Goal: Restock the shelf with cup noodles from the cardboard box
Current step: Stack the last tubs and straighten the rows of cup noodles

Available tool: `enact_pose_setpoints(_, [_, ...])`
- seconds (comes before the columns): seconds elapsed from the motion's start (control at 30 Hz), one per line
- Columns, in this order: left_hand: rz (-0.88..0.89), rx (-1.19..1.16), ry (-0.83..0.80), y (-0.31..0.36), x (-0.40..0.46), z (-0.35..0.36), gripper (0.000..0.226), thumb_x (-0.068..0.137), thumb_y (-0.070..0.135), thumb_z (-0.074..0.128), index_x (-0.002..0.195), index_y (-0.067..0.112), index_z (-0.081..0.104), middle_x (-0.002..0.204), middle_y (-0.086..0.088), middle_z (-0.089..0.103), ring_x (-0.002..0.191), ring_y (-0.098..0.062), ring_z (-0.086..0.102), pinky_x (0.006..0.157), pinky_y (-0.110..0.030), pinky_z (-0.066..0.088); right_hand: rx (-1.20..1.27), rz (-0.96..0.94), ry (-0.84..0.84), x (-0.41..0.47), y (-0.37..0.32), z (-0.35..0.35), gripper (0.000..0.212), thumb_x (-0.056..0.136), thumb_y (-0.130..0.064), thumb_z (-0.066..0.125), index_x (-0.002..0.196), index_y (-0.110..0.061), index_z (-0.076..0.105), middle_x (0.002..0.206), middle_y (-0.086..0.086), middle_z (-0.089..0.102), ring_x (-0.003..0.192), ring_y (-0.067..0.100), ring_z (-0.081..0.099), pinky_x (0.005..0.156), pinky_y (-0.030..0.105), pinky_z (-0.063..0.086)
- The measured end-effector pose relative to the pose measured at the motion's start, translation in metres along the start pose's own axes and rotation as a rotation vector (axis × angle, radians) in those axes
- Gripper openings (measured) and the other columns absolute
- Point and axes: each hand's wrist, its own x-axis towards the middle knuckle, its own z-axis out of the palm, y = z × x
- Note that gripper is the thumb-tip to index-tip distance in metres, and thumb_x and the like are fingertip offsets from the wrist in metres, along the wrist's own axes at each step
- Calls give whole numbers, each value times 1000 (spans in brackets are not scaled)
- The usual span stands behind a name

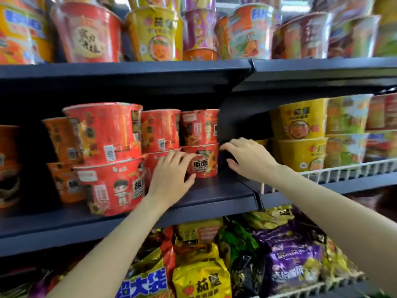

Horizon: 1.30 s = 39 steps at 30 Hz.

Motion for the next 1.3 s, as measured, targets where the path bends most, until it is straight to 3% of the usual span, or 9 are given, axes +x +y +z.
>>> enact_pose_setpoints(0.2, [-141,-118,-81,14,38,22,58,91,28,55,143,15,33,141,-5,39,120,-26,49,95,-36,45,30,0,-125,34,37,26,48,93,-26,51,139,-17,42,134,6,49,122,27,47,95,38,44])
enact_pose_setpoints(0.33, [-207,-101,-120,21,66,45,64,94,29,51,147,12,20,148,-7,26,137,-22,24,111,-36,28,170,3,-238,61,61,49,58,94,-29,53,146,-21,29,143,5,39,127,27,43,98,39,44])
enact_pose_setpoints(0.43, [-220,4,-194,23,78,57,68,95,33,47,149,13,11,151,-6,21,140,-21,17,111,-34,28,262,-100,-329,76,73,67,67,92,-29,57,148,-22,20,147,7,33,131,28,39,105,42,39])
enact_pose_setpoints(0.67, [-237,131,-156,19,79,81,67,89,30,61,143,10,26,141,-9,31,132,-25,28,102,-31,38,488,-219,-231,85,94,95,38,92,-29,57,127,-21,44,123,4,50,109,21,54,91,35,46])
enact_pose_setpoints(0.8, [-203,79,-134,27,90,82,64,85,31,66,137,11,35,134,-8,34,127,-23,30,95,-33,47,633,-30,-208,94,101,95,31,93,-38,55,114,-17,49,111,2,60,103,21,59,86,33,48])
enact_pose_setpoints(0.93, [-231,17,-89,30,90,85,65,82,32,69,135,13,38,131,-4,36,125,-19,32,93,-31,47,1038,330,-240,116,92,91,81,83,-38,69,143,-10,23,137,8,49,123,24,51,93,32,42])
enact_pose_setpoints(1.07, [-185,-12,-48,24,80,88,64,83,28,69,137,12,38,133,-5,36,125,-19,34,95,-33,48,1482,423,-338,132,77,94,121,66,-22,84,150,-19,-4,136,6,50,121,22,51,96,38,43])
enact_pose_setpoints(1.2, [-201,-90,33,20,80,89,68,83,31,68,139,11,35,137,-5,34,127,-18,35,104,-28,39,1473,477,-221,127,62,97,121,63,-25,86,150,-19,2,136,4,48,121,22,52,93,36,43])
enact_pose_setpoints(1.3, [-276,-217,139,23,83,83,75,86,34,63,146,16,24,144,-5,26,132,-16,30,102,-21,26,1548,496,-148,114,63,91,91,75,-20,78,145,-16,20,124,3,58,99,15,60,75,24,49])
